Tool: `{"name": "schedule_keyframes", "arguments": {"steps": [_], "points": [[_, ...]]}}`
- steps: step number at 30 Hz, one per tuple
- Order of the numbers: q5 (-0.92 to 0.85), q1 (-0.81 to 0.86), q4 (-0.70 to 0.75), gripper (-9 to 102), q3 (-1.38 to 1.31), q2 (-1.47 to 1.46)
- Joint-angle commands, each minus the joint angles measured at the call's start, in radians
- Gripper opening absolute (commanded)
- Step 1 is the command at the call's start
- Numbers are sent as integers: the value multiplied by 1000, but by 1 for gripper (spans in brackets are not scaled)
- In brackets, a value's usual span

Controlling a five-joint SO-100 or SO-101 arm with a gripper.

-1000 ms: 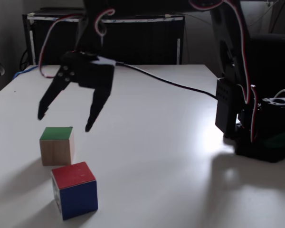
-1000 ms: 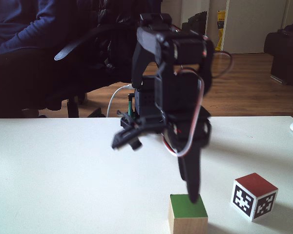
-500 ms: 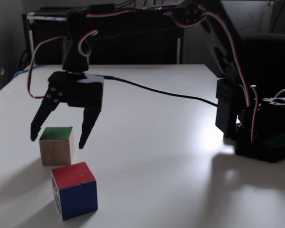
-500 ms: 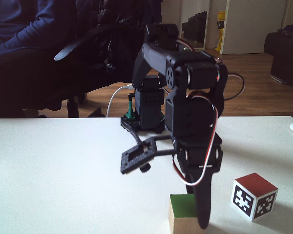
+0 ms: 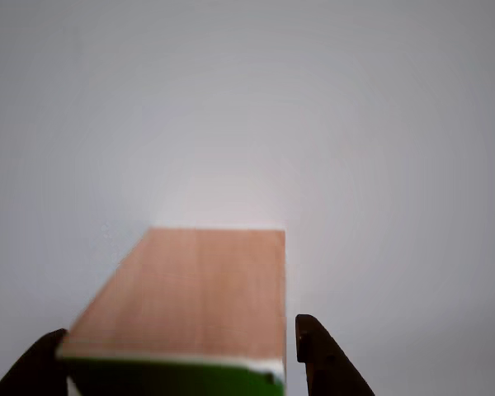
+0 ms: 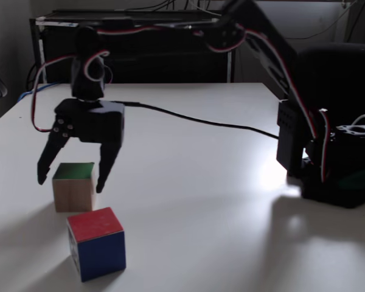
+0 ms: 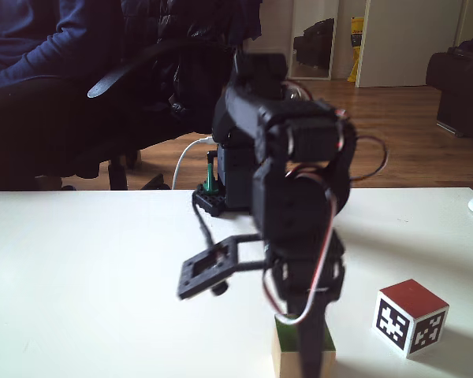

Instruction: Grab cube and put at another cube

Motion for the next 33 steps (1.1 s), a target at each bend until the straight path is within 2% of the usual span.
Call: {"name": "schedule_keyframes", "arguments": {"steps": [1, 5, 7, 13, 19, 33], "points": [[-14, 12, 51, 39, -138, -34], [-29, 21, 152, 32, -344, -158], [-37, 29, 267, 28, -618, -305], [-52, 61, 267, 12, -735, -370], [-48, 63, 268, 6, -710, -316], [84, -133, 268, 6, -356, 23]]}}
